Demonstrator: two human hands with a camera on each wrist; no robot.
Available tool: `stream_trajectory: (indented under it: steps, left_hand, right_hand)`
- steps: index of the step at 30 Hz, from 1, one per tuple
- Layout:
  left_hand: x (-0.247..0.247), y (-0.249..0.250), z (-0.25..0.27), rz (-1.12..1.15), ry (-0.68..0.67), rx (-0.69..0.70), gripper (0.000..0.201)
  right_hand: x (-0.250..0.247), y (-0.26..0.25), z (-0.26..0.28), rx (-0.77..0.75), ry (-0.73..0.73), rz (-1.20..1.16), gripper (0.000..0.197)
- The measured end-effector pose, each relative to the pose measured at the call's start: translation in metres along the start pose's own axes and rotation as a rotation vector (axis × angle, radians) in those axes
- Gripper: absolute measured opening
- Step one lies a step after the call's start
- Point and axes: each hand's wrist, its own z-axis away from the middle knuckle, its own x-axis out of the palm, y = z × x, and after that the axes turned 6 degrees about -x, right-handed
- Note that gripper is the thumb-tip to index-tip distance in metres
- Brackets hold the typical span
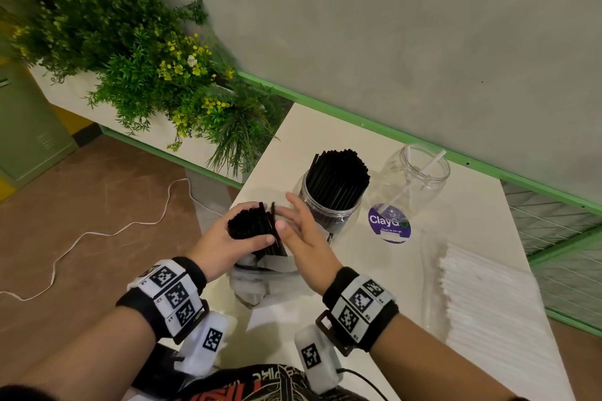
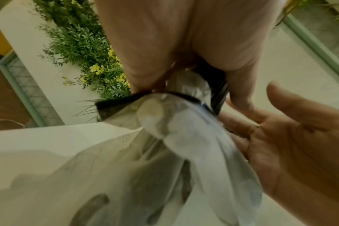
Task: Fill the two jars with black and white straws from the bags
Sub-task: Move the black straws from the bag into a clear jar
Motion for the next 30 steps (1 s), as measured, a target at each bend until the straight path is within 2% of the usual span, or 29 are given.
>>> stream_trajectory:
  steps: [6,9,11,13,16,18,20,22,25,30]
  left_hand:
    - [-0.008,-0.001,0.003,-0.109,-0.158,-0.004,0.08]
    - [-0.006,0.004,0.005,-0.173,-0.207,-0.024,0.092]
    - [-0.011,0.003,0.001,-0.203,-0.249,-0.103,0.083]
    - [-0.018,0.003,-0.002,-0.215,-0.275,-0.209,0.069]
    - [-0.023,0.003,-0.006,-0.022,-0.264,-0.347,0.078]
    - [-0.019,0.009,-0.004,0.203,-0.261,-0.382,0.074]
    - [-0.015,0.014,-0.003,0.359,-0.269,-0.398,0.082]
    - [-0.014,0.016,-0.001,0.414,-0.258,-0.39,0.085]
    - [-0.011,0.014,-0.002,0.409,-0.221,-0.385,0.073]
    - [-0.006,0.015,-0.001,0.22,-0.236,-0.289,0.052]
  right_hand:
    - [0.003,0.006,0.005,0.097,-0.088,0.042,0.064]
    - [0.0,0.003,0.003,0.095,-0.141,0.112,0.065]
    - [-0.004,0.001,0.001,0.096,-0.153,0.153,0.065]
    - [-0.007,0.005,0.0,0.102,-0.168,0.207,0.078]
    - [-0.006,0.014,-0.003,0.079,-0.205,0.279,0.092]
    - [0.002,0.02,-0.008,0.016,-0.214,0.338,0.093]
    - [0.008,0.027,-0.012,-0.032,-0.175,0.391,0.094]
    - [0.011,0.029,-0.013,-0.059,-0.115,0.39,0.092]
    - [0.01,0.027,-0.013,-0.08,-0.01,0.333,0.081]
    - [0.009,0.019,-0.016,-0.081,0.135,0.209,0.044]
